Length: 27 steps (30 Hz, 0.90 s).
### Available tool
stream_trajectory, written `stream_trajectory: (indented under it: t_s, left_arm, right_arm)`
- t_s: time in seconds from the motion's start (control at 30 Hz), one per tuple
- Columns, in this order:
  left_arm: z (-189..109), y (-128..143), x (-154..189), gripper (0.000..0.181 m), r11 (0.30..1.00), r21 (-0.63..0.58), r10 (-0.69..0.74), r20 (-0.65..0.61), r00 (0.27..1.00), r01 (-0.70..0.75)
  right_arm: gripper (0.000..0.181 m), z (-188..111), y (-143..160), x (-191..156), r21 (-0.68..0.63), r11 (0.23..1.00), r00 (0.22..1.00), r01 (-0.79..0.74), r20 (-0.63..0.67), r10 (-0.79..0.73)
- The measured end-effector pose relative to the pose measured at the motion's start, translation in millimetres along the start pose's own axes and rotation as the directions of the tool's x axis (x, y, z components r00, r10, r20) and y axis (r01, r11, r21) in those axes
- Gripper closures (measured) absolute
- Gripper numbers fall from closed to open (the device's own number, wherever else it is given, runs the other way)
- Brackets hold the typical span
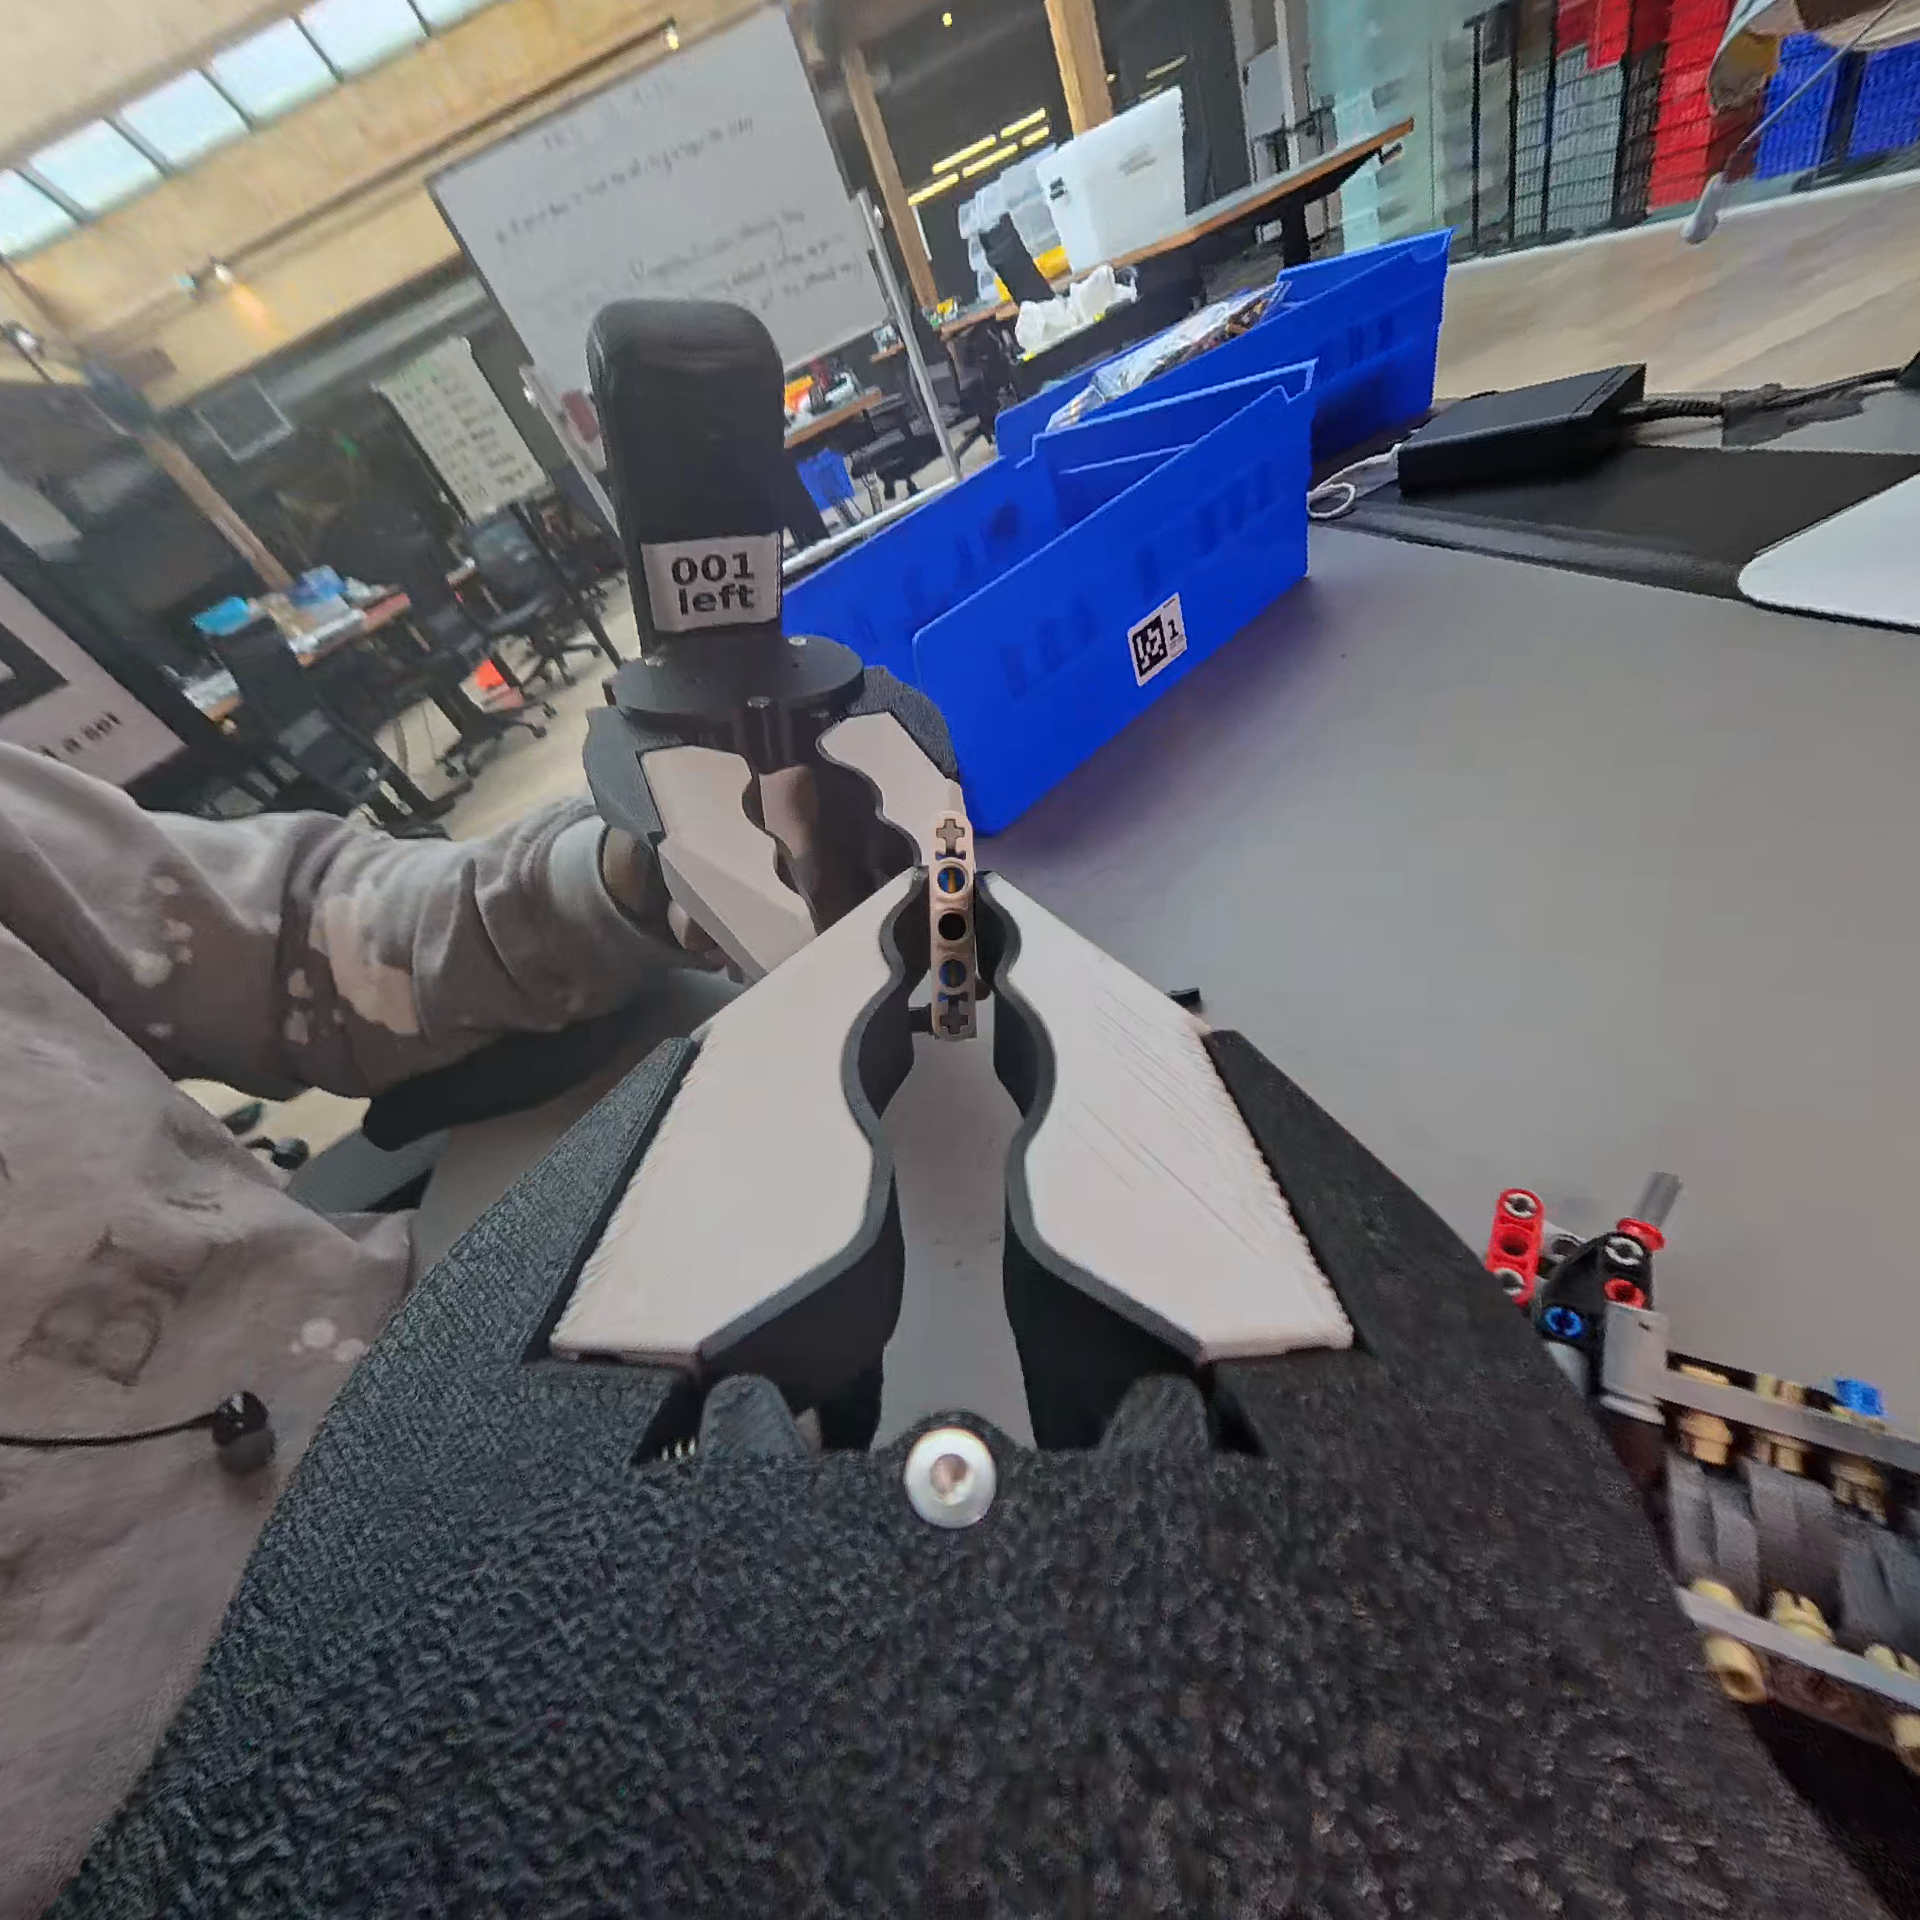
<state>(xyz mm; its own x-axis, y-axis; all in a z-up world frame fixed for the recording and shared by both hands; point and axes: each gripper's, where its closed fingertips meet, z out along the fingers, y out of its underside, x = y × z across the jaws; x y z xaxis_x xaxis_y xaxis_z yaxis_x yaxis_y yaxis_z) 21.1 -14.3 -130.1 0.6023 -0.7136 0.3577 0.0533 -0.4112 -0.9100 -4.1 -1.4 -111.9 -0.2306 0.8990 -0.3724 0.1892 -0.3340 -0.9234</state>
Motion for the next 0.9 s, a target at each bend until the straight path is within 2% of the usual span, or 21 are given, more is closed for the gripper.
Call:
stream_trajectory:
  t_s: [0.07, 0.17, 0.27, 0.4, 0.5, 0.67, 0.9]
  left_arm:
    - [0.1, -6.2, -0.1, 0.156, 0.997, 0.044, -0.058, -0.007, 0.998, 0.058]
    - [-1.9, -12.6, -3.7, 0.157, 0.984, 0.094, -0.152, -0.009, 0.988, 0.152]
    - [-5.1, -19.8, -8.5, 0.162, 0.964, 0.147, -0.225, -0.002, 0.974, 0.222]
    - [-5.7, -23.0, -17.5, 0.165, 0.959, 0.181, -0.233, 0.068, 0.970, 0.218]
    - [-4.4, -27.1, -20.3, 0.167, 0.959, 0.201, -0.223, 0.104, 0.969, 0.199]
    - [-4.0, -31.1, -23.3, 0.174, 0.969, 0.210, -0.169, 0.183, 0.969, 0.129]
    - [-13.8, -32.6, -28.1, 0.178, 0.991, 0.109, 0.038, 0.326, 0.945, -0.078]
  right_arm:
    - [0.174, 1.5, -7.9, -0.4, 0.066, 0.995, 0.997, -0.080, 0.016, 0.079]
    - [0.174, 3.4, -15.4, 1.8, 0.138, 0.985, 0.994, -0.105, -0.003, 0.106]
    - [0.174, 4.8, -19.8, 9.7, 0.189, 0.981, 0.993, -0.032, -0.108, 0.053]
    - [0.174, 6.7, -24.9, 15.5, 0.197, 0.972, 0.957, 0.128, -0.282, -0.069]
    - [0.174, 7.6, -28.5, 16.4, 0.185, 0.956, 0.910, 0.229, -0.390, -0.143]
    - [0.174, 7.0, -33.1, 16.1, 0.167, 0.938, 0.858, 0.305, -0.476, -0.194]
    - [0.161, 6.0, -28.9, 13.2, 0.116, 0.958, 0.907, 0.264, -0.367, -0.206]
